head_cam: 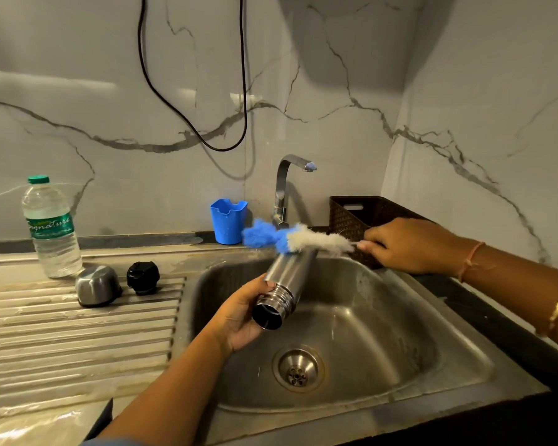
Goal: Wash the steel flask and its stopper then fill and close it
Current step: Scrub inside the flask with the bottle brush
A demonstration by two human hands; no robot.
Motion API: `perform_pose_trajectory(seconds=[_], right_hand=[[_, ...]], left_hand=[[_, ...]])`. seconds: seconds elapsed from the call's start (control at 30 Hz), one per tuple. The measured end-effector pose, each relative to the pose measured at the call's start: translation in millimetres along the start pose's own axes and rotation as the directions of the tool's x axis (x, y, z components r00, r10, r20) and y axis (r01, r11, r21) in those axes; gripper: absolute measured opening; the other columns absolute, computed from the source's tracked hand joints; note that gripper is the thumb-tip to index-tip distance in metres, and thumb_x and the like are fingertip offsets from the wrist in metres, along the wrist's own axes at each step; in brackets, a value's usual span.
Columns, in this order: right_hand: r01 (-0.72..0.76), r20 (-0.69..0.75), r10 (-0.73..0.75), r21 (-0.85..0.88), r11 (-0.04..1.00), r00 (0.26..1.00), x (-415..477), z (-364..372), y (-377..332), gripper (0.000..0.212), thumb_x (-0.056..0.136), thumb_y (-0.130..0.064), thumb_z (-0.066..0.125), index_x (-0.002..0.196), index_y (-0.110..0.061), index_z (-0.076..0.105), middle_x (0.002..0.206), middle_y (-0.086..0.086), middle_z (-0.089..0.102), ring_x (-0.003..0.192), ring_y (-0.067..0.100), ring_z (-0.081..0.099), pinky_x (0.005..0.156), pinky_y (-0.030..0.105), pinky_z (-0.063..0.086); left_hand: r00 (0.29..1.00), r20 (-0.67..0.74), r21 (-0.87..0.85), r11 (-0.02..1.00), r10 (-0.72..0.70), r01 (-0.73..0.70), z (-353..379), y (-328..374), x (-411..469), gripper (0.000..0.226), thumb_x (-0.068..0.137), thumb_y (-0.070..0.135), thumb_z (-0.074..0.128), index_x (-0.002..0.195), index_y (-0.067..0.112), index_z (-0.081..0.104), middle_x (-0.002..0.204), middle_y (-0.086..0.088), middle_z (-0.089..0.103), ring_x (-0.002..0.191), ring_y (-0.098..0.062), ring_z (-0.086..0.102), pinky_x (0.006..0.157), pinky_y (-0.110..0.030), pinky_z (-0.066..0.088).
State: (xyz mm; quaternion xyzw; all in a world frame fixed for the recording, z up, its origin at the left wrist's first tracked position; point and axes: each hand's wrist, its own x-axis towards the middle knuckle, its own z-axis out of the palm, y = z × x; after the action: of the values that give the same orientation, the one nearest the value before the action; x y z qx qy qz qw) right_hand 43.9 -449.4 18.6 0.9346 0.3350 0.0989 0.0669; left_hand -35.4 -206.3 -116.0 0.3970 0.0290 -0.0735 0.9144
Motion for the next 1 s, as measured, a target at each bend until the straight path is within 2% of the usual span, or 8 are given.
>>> perform_pose_trajectory(seconds=[0.1, 0.27, 0.43, 0.53, 0.67, 0.83, 0.9, 1.0], right_hand=[[0.117, 0.026, -0.12, 0.094, 0.989, 0.992, -10, 2, -22, 0.036, 0.098, -0.042, 0.036, 0.065, -0.029, 0.044, 0.06, -0.007, 0.049, 0.055, 0.007, 0.047, 0.061, 0.031, 0.043], [0.003, 0.005, -0.003, 0.015, 1.0, 1.0, 5, -8, -4, 0.033, 0.098, -0.043, 0.034, 0.071, -0.031, 0.05, 0.067, -0.008, 0.054, 0.063, 0.009, 0.052, 0.06, 0.028, 0.042], [-0.132, -0.027, 0.132, 0.005, 0.991, 0.991, 13, -8, 14, 0.035, 0.099, -0.042, 0.033, 0.075, -0.027, 0.054, 0.07, -0.004, 0.056, 0.065, 0.012, 0.054, 0.056, 0.025, 0.037], [0.028, 0.069, -0.034, 0.082, 0.996, 0.997, 3, -8, 0, 0.035, 0.098, -0.042, 0.038, 0.077, -0.024, 0.059, 0.069, -0.003, 0.058, 0.065, 0.013, 0.056, 0.064, 0.031, 0.046], [0.135, 0.18, -0.153, 0.105, 0.985, 0.972, -7, -7, -20, 0.035, 0.098, -0.043, 0.038, 0.068, -0.03, 0.051, 0.065, -0.006, 0.055, 0.06, 0.009, 0.052, 0.065, 0.03, 0.045], [0.011, 0.022, -0.012, 0.013, 1.0, 1.0, 7, -9, -6, 0.035, 0.098, -0.044, 0.033, 0.079, -0.027, 0.057, 0.068, -0.007, 0.056, 0.065, 0.011, 0.055, 0.066, 0.032, 0.047], [-0.066, -0.049, 0.065, -0.028, 0.997, 0.997, 14, -11, 2, 0.037, 0.098, -0.045, 0.031, 0.082, -0.026, 0.058, 0.07, -0.006, 0.056, 0.067, 0.012, 0.055, 0.068, 0.033, 0.049], [-0.104, -0.107, 0.097, -0.068, 0.992, 0.989, 18, -14, 3, 0.038, 0.099, -0.044, 0.029, 0.091, -0.024, 0.061, 0.071, -0.006, 0.055, 0.067, 0.012, 0.054, 0.067, 0.031, 0.049]], left_hand=[[0.994, -0.109, 0.003, 1.0, 0.017, -0.017, -5, 2, 0, 0.057, 0.066, 0.009, 0.069, 0.119, -0.001, 0.051, 0.098, -0.022, 0.063, 0.088, -0.03, 0.062, 0.067, -0.034, 0.057], [0.992, -0.118, -0.083, 0.995, 0.039, -0.049, -12, 10, 4, 0.107, 0.016, 0.017, 0.092, 0.113, -0.001, 0.051, 0.087, -0.02, 0.068, 0.076, -0.027, 0.066, 0.064, -0.035, 0.056], [0.999, -0.008, -0.211, 0.976, 0.047, -0.047, -7, 6, 5, 0.103, 0.034, 0.003, 0.088, 0.127, 0.008, 0.045, 0.12, -0.026, 0.051, 0.099, -0.039, 0.062, 0.081, -0.062, 0.051], [0.987, -0.135, 0.006, 0.996, 0.086, -0.086, -6, 4, 6, 0.085, 0.055, -0.002, 0.079, 0.131, 0.011, 0.043, 0.118, -0.023, 0.052, 0.094, -0.035, 0.063, 0.071, -0.046, 0.058], [0.926, -0.327, 0.407, 0.913, 0.186, -0.039, -10, 1, 9, 0.049, 0.076, -0.001, 0.067, 0.123, -0.001, 0.052, 0.091, -0.013, 0.065, 0.074, -0.024, 0.063, 0.062, -0.033, 0.053], [0.919, -0.187, 0.68, 0.72, 0.348, -0.134, -7, -1, 11, 0.097, 0.069, 0.002, 0.078, 0.142, 0.031, 0.021, 0.124, -0.006, 0.05, 0.102, -0.026, 0.06, 0.085, -0.041, 0.054], [0.915, -0.143, 0.75, 0.645, 0.378, -0.149, -5, -6, 14, 0.108, 0.066, 0.007, 0.082, 0.148, 0.029, 0.014, 0.131, -0.005, 0.044, 0.109, -0.026, 0.057, 0.094, -0.045, 0.051], [0.906, -0.206, 0.593, 0.784, 0.371, -0.186, -2, -6, 16, 0.111, 0.058, 0.023, 0.084, 0.149, 0.023, 0.02, 0.126, -0.006, 0.05, 0.101, -0.026, 0.064, 0.085, -0.042, 0.055]])
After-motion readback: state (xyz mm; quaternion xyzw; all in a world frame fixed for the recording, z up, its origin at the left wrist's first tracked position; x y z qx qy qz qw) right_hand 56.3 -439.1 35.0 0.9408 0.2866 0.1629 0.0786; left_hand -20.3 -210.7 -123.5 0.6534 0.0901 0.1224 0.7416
